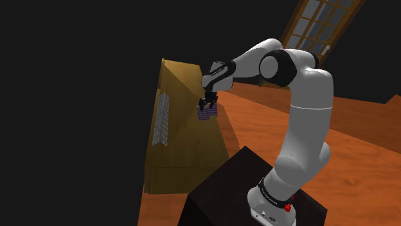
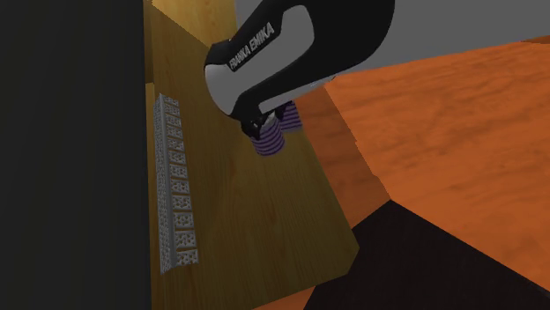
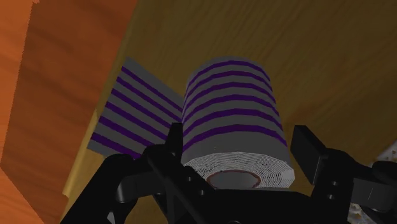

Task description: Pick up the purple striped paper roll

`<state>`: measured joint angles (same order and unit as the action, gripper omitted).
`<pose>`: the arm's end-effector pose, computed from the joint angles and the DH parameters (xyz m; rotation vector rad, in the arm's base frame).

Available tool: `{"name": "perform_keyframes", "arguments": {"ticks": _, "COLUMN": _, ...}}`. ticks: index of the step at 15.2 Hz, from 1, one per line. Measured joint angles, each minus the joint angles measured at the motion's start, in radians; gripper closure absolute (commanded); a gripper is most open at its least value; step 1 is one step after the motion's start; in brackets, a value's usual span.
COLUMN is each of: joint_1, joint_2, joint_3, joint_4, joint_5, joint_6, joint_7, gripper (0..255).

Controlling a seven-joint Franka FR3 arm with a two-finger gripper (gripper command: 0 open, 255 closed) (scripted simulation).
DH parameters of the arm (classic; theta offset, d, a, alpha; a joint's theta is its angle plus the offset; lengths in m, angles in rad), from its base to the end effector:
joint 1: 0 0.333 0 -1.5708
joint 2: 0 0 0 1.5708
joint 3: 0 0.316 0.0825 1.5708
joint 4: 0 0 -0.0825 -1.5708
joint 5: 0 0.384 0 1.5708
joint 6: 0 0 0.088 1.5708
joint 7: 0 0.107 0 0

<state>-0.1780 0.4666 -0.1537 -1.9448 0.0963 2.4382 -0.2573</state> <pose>0.5921 -0.1994 0.2456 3.1198 -0.2023 0.0486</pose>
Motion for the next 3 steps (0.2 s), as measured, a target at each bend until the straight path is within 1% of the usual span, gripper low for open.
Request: {"name": "perform_keyframes", "arguments": {"ticks": 3, "joint_1": 0.003, "joint_2": -0.024, "joint_3": -0.003, "joint_4": 0.001, "joint_5": -0.005, "joint_6": -0.025, "joint_7": 0.003, "gripper": 255}}
